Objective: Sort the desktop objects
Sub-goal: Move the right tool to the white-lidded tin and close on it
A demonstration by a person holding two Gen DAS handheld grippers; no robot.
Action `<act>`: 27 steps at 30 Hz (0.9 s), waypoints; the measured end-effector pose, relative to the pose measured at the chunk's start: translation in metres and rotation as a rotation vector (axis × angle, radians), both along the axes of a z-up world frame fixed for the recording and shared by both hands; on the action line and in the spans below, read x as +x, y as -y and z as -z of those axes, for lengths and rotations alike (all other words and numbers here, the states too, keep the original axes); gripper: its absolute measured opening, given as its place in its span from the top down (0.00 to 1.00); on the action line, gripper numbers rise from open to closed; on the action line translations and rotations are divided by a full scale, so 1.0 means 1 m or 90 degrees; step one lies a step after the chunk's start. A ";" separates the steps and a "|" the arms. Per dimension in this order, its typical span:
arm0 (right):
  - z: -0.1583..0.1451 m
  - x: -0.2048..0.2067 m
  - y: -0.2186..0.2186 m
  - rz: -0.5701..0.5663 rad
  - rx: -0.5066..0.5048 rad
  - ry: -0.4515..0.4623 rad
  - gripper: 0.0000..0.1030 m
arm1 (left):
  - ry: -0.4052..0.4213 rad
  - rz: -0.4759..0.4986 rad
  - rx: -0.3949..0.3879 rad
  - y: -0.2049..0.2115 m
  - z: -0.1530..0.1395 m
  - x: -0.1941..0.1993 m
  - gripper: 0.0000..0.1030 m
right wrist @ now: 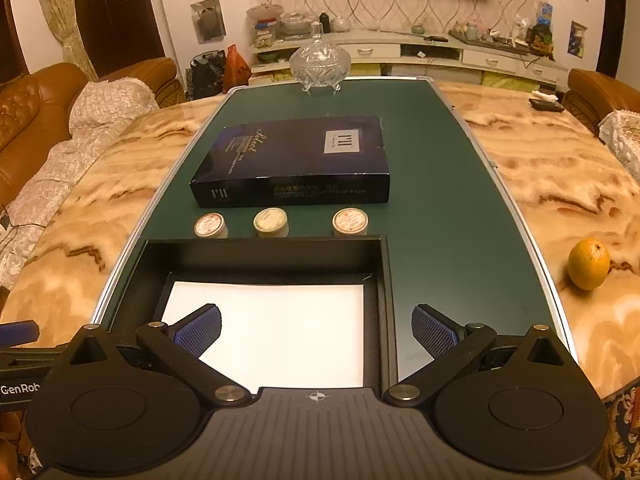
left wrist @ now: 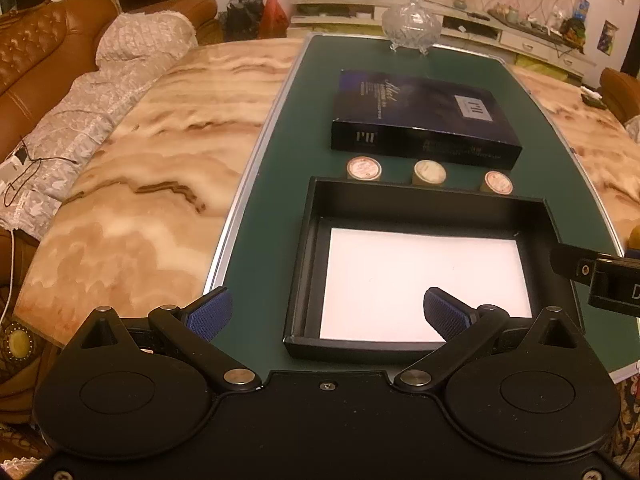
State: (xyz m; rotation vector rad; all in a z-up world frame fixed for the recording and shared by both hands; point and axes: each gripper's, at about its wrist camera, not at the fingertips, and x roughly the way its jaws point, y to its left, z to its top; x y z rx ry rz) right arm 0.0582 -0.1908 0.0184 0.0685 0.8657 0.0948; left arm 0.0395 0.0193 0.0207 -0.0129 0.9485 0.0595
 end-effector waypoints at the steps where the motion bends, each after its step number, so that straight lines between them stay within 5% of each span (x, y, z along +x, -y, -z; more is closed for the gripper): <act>1: 0.000 0.003 0.000 0.000 -0.002 -0.003 0.00 | 0.000 0.002 0.000 0.001 -0.001 0.003 0.00; 27: -0.033 0.088 -0.009 0.000 -0.016 0.041 0.00 | 0.069 0.024 0.035 0.016 -0.040 0.093 0.00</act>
